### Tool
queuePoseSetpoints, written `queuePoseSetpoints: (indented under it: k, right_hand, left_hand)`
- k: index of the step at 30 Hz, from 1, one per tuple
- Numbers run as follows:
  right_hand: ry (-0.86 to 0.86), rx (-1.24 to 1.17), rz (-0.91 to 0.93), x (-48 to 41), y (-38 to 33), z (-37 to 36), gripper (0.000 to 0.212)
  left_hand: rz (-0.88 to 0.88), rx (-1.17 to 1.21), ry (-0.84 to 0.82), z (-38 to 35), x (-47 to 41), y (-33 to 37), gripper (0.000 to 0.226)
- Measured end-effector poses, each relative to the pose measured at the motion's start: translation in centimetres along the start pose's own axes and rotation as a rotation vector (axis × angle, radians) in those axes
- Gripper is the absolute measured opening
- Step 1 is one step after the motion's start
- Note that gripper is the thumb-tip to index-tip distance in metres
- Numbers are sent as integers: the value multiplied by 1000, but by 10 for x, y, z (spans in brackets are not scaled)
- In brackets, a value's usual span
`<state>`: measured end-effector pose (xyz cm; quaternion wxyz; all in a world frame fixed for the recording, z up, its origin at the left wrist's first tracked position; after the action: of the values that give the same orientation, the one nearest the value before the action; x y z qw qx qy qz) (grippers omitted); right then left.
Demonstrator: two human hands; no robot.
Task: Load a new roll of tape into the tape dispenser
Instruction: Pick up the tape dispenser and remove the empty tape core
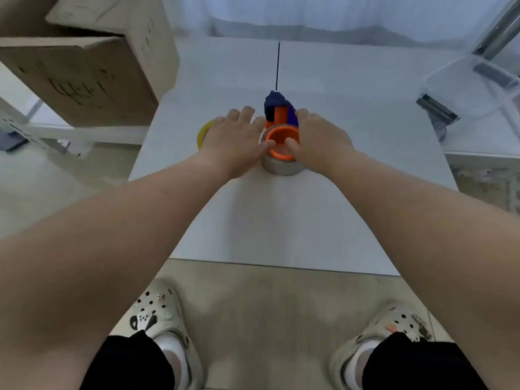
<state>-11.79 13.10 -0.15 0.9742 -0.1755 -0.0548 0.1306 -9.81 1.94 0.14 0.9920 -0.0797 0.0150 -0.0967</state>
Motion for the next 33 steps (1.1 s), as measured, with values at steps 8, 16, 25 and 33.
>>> queuePoseSetpoints:
  k: [8, 16, 25, 33]
  right_hand:
    - [15, -272, -305, 5, 30, -1, 11]
    - [196, -510, -291, 20, 24, 24, 13]
    - [191, -815, -181, 32, 0, 86, 52]
    - [-65, -1069, -178, 37, 0, 81, 56]
  left_hand:
    - [-28, 18, 7, -3, 4, -4, 56]
    - [67, 256, -26, 20, 11, -2, 55]
    - [319, 1180, 216, 91, 18, -29, 45]
    - [157, 1241, 176, 103, 18, -12, 33]
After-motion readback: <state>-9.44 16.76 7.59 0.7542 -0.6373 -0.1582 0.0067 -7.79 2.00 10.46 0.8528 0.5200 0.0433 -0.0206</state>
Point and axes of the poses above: each hand's wrist, its own x-axis away from the middle knuckle, its own z-axis out of the back of the hand, y = z × x, the point moved 10 cm from there along -x, towards the middle knuckle, and after that the axes turned 6 degrees about -x, right-handed, at the moved point
